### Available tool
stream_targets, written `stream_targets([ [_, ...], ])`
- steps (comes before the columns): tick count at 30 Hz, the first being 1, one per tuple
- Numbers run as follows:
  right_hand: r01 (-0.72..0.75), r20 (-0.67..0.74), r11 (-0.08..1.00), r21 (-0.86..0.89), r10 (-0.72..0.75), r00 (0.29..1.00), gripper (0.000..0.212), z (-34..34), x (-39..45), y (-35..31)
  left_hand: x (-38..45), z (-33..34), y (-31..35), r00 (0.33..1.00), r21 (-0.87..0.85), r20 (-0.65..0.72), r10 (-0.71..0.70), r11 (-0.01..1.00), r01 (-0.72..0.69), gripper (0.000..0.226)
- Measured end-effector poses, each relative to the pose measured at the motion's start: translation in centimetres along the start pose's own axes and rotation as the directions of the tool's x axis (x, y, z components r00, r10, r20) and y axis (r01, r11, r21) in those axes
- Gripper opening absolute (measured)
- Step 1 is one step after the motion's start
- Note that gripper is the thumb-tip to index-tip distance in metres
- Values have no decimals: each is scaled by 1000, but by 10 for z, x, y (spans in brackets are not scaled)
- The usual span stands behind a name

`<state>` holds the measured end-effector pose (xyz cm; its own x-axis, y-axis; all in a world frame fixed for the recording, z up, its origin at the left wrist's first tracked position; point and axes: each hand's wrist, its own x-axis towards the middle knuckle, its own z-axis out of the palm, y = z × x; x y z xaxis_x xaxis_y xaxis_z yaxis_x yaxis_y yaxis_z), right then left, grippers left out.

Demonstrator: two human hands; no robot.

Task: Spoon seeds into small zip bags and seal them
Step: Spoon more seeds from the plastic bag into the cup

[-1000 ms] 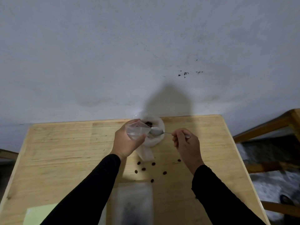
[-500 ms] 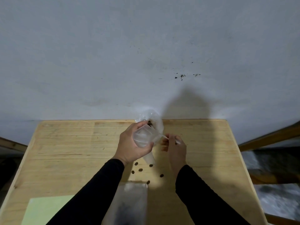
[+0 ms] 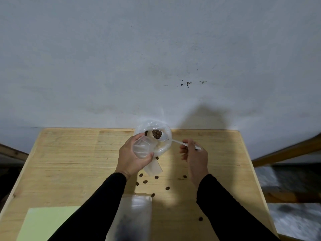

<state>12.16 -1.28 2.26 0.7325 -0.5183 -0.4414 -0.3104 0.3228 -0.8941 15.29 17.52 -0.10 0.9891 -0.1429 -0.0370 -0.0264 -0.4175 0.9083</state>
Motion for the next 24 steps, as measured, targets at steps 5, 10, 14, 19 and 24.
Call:
stream_targets([
  [5, 101, 35, 994, -40, -100, 994, 30, -4, -1, -21, 0, 1, 1, 1000, 5, -9, -8, 1000, 8, 76],
  [10, 208, 164, 975, -73, -194, 967, 35, 0, -13, -43, 3, 2, -4, 1000, 2, -1, -6, 1000, 6, 74],
  [14, 432, 340, 875, -221, -346, 874, 27, 6, -20, -49, 4, 2, -4, 1000, 8, 3, 24, 1000, -24, 71],
  [19, 500, 281, 845, -190, -441, 853, 28, 9, -20, -52, 6, 1, -2, 999, 28, -16, 37, 999, -36, 68],
  [24, 267, 3, 927, -263, -276, 961, 31, 6, -13, -32, 5, 0, 1, 998, 5, -1, 57, 998, -57, 71],
])
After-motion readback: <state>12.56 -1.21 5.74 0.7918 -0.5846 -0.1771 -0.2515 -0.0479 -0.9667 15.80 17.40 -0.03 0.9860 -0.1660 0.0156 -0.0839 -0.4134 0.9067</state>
